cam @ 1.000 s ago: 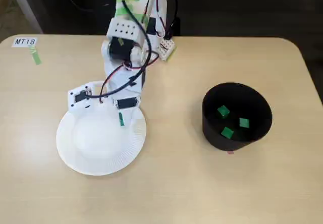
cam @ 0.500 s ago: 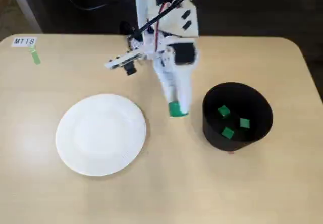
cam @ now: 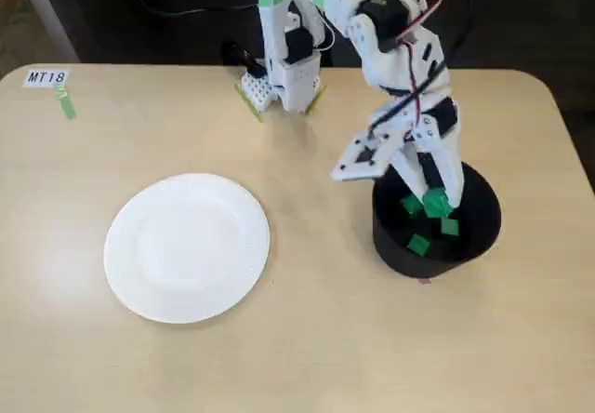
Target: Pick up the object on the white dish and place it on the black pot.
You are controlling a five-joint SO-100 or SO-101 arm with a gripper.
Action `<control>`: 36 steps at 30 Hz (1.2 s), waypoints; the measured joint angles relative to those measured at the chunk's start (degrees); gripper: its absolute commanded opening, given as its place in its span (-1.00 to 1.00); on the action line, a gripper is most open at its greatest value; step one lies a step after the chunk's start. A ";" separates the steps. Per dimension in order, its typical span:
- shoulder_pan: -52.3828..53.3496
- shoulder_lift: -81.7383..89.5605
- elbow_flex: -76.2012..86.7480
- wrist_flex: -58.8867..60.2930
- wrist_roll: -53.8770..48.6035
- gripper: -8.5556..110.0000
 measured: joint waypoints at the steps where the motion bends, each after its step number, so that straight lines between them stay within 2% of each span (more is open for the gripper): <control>1: -0.53 -0.70 0.00 -0.09 -0.26 -0.86; 17: -4.92 -9.40 -0.70 -0.26 -3.69 -0.83; 20: -5.89 -9.84 -0.70 -0.26 -4.48 -0.45; 21: -6.06 -9.84 -0.70 -0.09 -5.01 -0.37; 26: -5.71 -9.14 -0.79 2.37 -6.24 -0.29; 29: -5.36 -8.61 -1.23 2.99 -6.33 -0.37; 33: -4.48 -8.61 -2.02 3.16 -5.80 -0.83; 36: -3.25 -8.61 -4.39 4.22 -5.10 -0.86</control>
